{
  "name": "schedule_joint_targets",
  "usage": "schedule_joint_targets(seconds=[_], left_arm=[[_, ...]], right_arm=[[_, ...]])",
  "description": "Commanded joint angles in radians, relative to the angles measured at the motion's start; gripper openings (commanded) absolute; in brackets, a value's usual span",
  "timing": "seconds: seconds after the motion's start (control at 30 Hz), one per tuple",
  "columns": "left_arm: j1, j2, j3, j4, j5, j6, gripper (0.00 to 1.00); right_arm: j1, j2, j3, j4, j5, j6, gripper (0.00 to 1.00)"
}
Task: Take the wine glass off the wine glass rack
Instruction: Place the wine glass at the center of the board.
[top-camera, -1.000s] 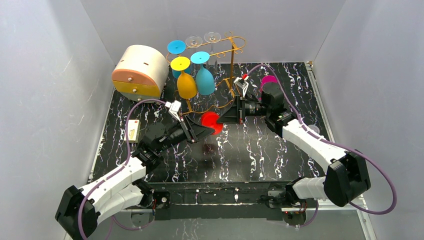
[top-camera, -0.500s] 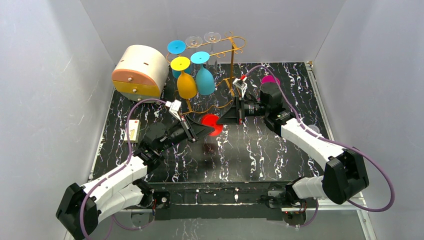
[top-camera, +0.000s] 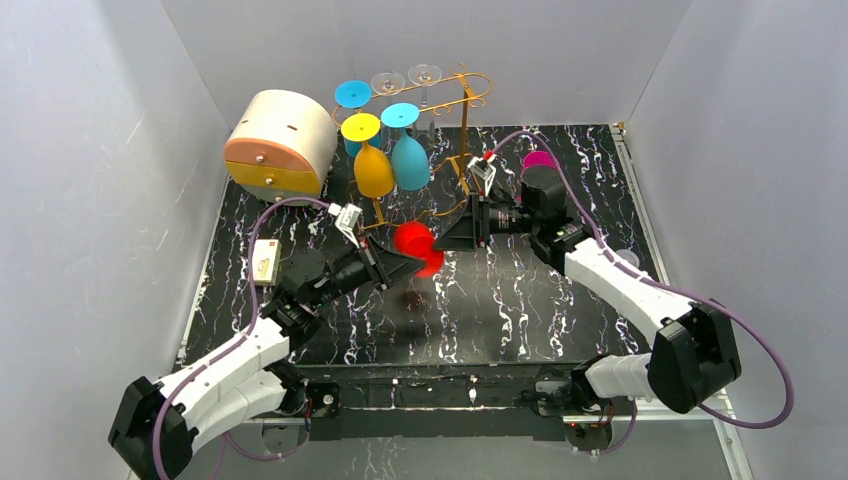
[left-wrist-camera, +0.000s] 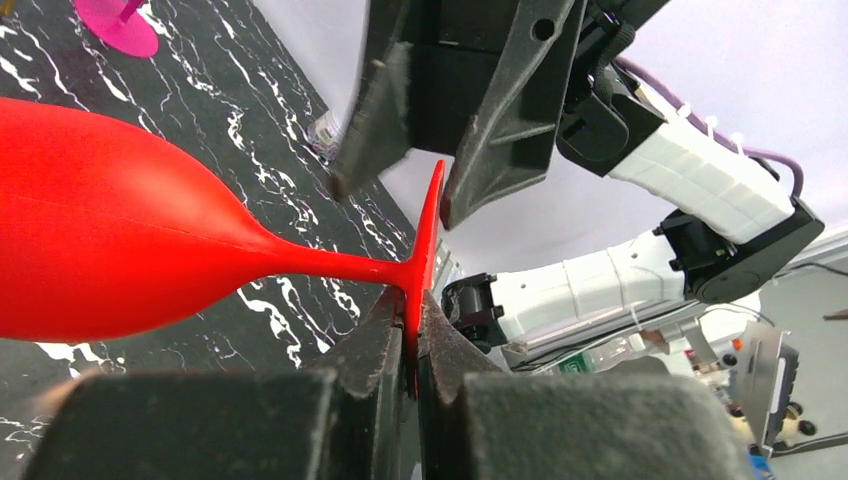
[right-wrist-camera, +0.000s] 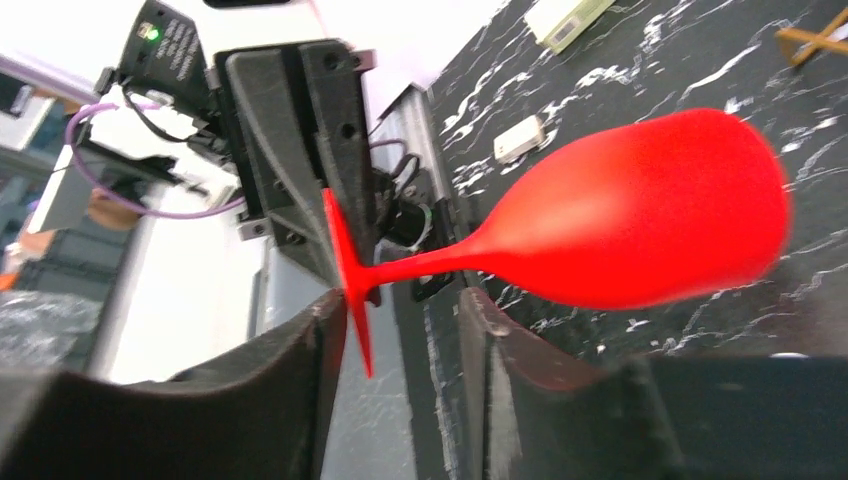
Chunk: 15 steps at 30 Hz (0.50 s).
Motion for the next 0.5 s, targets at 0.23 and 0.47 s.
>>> schedule_joint_targets(seconds=[0.23,0.47], left_arm=[[-0.007,-0.192,-0.005,-0.297,0.170,0.470,0.00],[-0.008,-0.221,0.074,-0.529,0.285,0.793,0.00]], right_arm=[[0.002,-0.170,-0.016,-0.182,0.599,-0.066,0.91],[-0.001,-0.182,-0.015,-0.311,0.859,-0.092,0.99]])
